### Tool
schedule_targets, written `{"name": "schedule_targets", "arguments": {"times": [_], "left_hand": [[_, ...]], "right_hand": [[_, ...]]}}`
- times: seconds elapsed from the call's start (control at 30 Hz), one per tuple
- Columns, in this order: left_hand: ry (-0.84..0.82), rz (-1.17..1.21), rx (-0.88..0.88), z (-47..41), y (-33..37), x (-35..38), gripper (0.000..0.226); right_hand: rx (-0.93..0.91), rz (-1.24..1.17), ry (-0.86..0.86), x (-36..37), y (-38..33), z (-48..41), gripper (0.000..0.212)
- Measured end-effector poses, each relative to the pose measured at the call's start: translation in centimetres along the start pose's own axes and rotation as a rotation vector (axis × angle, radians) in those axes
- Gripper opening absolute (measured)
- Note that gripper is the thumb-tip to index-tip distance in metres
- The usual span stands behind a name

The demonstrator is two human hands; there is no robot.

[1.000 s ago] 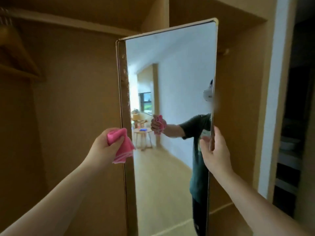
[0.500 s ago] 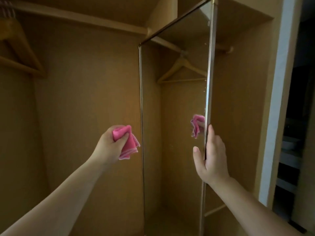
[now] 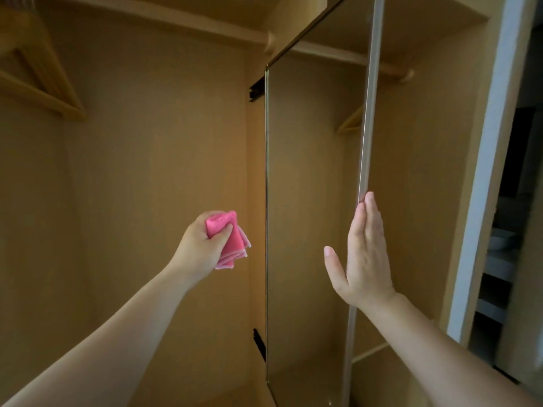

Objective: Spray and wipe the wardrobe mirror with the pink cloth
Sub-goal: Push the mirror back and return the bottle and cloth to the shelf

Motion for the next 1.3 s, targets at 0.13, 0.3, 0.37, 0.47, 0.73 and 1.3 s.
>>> {"name": "schedule_targets", "arguments": {"times": [0.13,0.3,0.37,0.47,0.73,1.3], "left_hand": [[0.012,-0.008,-0.030,-0.4,-0.9,-0.3,0.013],[0.050,-0.009,-0.049,-1.1,-2.2,-0.8,0.013],[0.065,-0.015,-0.060,-1.6,-2.6,-1.0,0.013],[0.087,-0.028,-0.092,-2.3,-3.4,-1.4,0.014],[0.119,-0.063,-0.134,-3.8,-4.8,-1.9,0.021],[0.125,-0.035,-0.162,-4.5,-5.3,-0.9,0.014]], "right_hand": [[0.015,0.014,-0.017,1.1,0.1,-0.3,0.079],[0.015,0.001,-0.030,3.3,0.2,-1.0,0.078],[0.006,0.004,-0.044,4.4,0.3,-1.4,0.079],[0.009,0.014,-0.074,6.2,0.4,-2.1,0.081],[0.005,0.087,-0.211,10.2,0.9,-3.4,0.085],[0.042,0.173,-0.493,13.4,0.9,-5.0,0.102]]}}
Point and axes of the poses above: each hand's wrist, its own z-axis away from the middle knuckle, its own x-axis out of the palm, y = z × x, the point moved 5 cm from there along -z, towards the middle knuckle, and after that the axes turned 5 degrees about -x, right-handed, at the moved point
